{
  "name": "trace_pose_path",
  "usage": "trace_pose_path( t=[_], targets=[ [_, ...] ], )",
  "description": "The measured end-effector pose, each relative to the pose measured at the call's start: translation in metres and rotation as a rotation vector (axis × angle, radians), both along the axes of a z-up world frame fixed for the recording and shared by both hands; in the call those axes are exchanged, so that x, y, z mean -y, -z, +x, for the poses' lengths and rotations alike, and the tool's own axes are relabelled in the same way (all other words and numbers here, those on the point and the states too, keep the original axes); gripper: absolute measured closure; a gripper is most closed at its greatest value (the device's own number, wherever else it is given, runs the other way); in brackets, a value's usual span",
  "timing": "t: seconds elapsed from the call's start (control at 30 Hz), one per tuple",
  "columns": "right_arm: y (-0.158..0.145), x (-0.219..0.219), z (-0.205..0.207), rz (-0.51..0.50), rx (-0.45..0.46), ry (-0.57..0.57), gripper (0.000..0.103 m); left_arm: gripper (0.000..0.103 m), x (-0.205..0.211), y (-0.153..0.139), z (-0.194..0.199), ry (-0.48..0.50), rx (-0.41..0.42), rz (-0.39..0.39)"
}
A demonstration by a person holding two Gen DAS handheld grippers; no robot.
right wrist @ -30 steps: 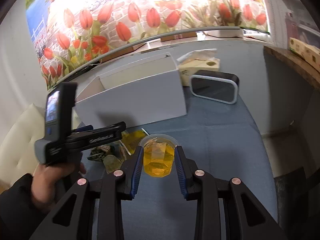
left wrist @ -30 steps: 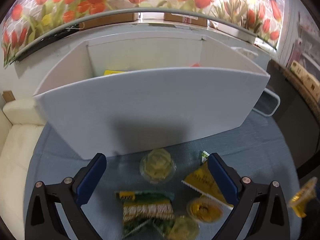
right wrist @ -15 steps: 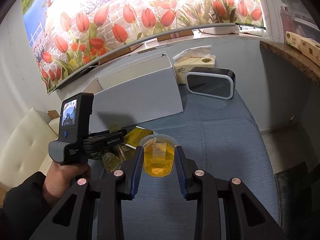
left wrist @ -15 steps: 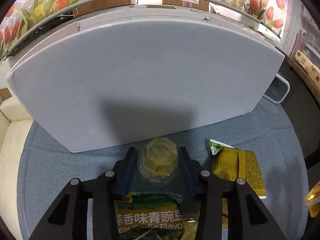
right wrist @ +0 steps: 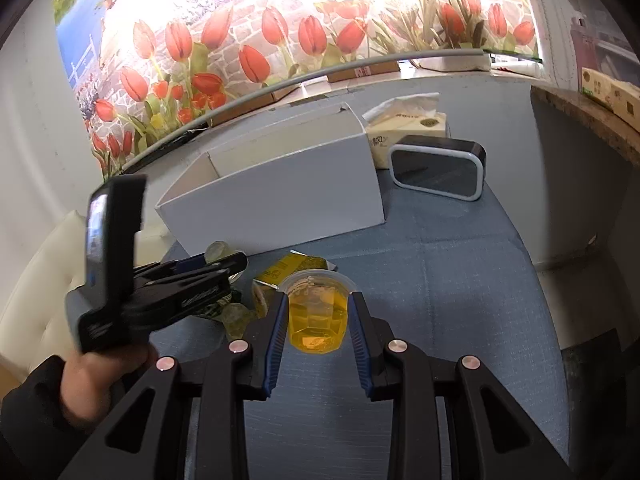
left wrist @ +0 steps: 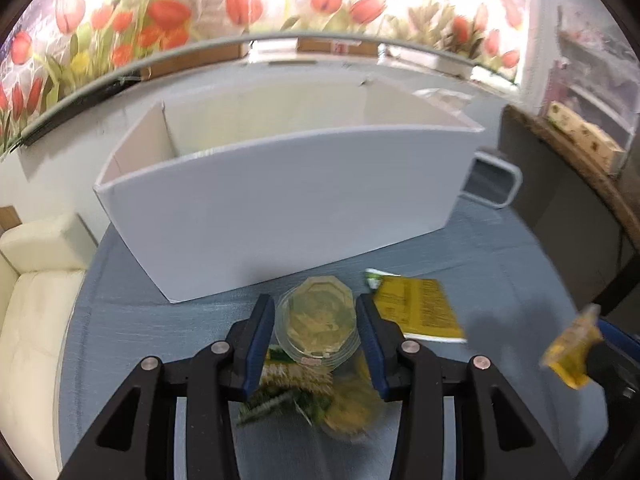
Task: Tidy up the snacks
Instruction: 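Grasp a clear jelly cup with the left gripper while the right gripper holds its cup, then carry both jelly cups over the white box and release them inside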
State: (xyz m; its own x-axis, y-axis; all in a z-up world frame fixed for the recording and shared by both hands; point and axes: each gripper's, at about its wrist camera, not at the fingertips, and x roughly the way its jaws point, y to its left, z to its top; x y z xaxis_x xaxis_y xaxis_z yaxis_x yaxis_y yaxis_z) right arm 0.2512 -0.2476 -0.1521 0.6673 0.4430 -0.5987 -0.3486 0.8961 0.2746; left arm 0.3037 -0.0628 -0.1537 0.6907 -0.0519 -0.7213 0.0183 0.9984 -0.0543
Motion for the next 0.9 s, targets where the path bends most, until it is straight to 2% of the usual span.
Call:
trace_pose_path(
  t=[0.23,0.5,0.7,0.9],
  targets=[
    [-0.003,-0.007,-0.004,-0.008,0.014,-0.019,0.07,0.057,0.002,-0.035,-0.034,0.047,0.076,-0.032],
    [-0.002,-0.013,-0.005,-0.012,0.011,-0.033,0.07,0.057,-0.001,-0.05,-0.031,0.05,0.105,-0.045],
    [-0.022,-0.017,0.006,0.002,0.042,-0.048,0.07,0.057,-0.006,-0.073,-0.023,0.055,0.153,-0.035],
    [-0.055,-0.041,0.041,-0.01,0.083,-0.081,0.071,0.057,-0.026,-0.103,0.005,0.031,0.207,-0.024]
  ],
)
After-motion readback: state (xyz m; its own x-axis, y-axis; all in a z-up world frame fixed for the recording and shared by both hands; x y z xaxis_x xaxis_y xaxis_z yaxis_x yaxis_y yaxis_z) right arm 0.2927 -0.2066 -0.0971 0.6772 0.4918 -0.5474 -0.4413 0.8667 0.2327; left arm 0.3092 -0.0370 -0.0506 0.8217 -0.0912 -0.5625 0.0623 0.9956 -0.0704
